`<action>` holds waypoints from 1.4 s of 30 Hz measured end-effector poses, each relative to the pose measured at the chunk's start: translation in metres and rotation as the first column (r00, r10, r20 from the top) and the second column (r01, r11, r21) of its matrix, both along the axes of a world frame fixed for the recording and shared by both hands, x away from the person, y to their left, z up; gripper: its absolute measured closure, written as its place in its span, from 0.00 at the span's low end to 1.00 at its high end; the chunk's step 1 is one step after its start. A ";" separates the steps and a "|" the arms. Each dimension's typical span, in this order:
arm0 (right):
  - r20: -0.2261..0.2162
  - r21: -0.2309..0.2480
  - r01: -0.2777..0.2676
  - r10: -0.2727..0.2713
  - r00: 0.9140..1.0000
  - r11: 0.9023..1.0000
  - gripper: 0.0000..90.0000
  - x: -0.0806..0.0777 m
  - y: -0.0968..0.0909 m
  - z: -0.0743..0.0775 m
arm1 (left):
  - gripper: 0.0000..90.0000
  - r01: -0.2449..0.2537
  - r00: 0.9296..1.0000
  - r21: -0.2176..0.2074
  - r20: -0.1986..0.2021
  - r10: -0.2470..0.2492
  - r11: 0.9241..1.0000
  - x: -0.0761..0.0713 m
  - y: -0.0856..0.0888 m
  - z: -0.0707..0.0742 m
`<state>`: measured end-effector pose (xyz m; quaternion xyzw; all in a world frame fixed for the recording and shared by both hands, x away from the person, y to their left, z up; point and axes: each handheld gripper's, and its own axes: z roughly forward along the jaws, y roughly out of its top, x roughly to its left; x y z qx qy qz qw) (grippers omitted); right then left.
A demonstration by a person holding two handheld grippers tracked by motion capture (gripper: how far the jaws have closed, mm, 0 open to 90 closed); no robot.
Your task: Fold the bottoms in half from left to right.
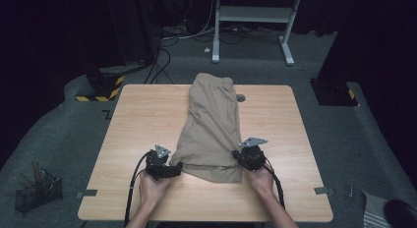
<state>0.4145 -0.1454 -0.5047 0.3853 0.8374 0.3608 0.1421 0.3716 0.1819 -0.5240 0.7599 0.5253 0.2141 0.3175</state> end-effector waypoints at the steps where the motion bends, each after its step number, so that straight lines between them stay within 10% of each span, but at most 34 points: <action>1: -0.009 -0.006 0.010 -0.010 1.000 1.000 0.96 0.003 -0.002 -0.003 | 0.18 0.001 1.000 0.002 -0.003 -0.001 1.000 0.002 -0.001 0.000; 11: 0.005 -0.032 0.093 -0.093 0.996 0.995 0.97 0.039 -0.003 -0.004 | 0.25 -0.012 1.000 0.010 -0.027 0.012 1.000 0.040 -0.014 0.004; 24: 0.046 0.049 0.033 -0.035 0.998 0.998 0.96 -0.026 -0.027 -0.001 | 0.57 0.089 0.996 -0.050 -0.008 -0.090 0.995 -0.014 0.005 0.006; 33: 0.040 0.048 0.026 -0.028 0.999 0.999 0.94 -0.040 -0.038 -0.007 | 0.54 0.106 0.994 -0.089 0.018 -0.105 0.990 -0.028 0.018 0.011; 42: 0.070 0.114 0.038 -0.047 0.996 0.993 0.69 -0.028 -0.031 0.015 | 0.64 0.137 0.991 -0.102 0.024 -0.135 0.985 -0.021 0.017 0.018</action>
